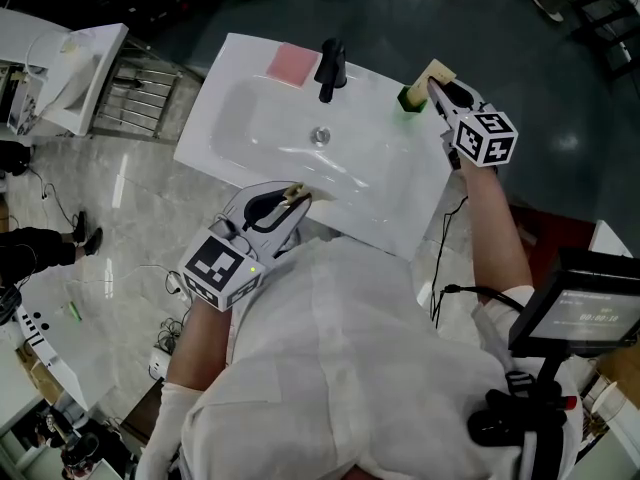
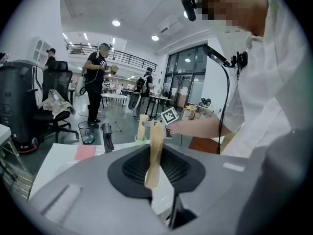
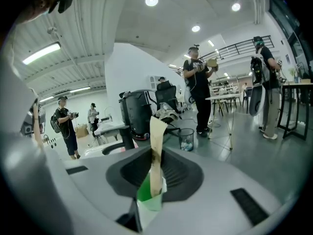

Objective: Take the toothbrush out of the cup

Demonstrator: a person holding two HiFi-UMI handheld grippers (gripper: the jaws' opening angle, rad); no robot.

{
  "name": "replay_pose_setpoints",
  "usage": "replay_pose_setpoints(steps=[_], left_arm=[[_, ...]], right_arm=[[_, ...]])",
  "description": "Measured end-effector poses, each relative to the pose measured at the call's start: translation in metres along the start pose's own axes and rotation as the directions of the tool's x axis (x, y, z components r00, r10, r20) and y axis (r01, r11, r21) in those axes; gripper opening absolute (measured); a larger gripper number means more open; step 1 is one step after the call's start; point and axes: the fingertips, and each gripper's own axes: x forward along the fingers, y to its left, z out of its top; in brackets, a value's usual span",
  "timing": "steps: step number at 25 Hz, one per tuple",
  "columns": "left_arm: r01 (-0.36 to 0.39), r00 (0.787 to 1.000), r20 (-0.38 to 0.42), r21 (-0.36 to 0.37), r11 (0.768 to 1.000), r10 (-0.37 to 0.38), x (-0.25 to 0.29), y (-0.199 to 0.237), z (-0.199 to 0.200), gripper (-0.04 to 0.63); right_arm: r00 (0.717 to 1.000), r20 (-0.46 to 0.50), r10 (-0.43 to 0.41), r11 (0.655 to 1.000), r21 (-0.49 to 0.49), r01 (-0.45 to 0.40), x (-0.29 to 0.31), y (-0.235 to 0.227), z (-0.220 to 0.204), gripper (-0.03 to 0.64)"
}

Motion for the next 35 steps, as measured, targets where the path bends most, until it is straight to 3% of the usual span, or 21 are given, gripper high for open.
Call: replay_pose_setpoints(steps=[11,24,35], left_arm=[[0.047,0.999,0.020,0.016,0.999,-0.047,-0.013,0.011,-0.003,0.063],[0.136,0.989,0.057,0.059,0.989,-0.139,-0.053,0.019,-0.009,0.063],[0.215,0.973,0.065,0.102,0.971,-0.222,-0.097,0.025,-0.019,0.063]], right_arm=[[0.998,0.041,-0.039,0.998,-0.053,0.041,-0.011,0.013,0.031,0.057],[0.983,0.128,-0.134,0.986,-0.085,0.145,-0.056,0.051,0.088,0.055],[0.972,0.139,-0.192,0.975,-0.085,0.205,-0.106,0.122,0.100,0.054]])
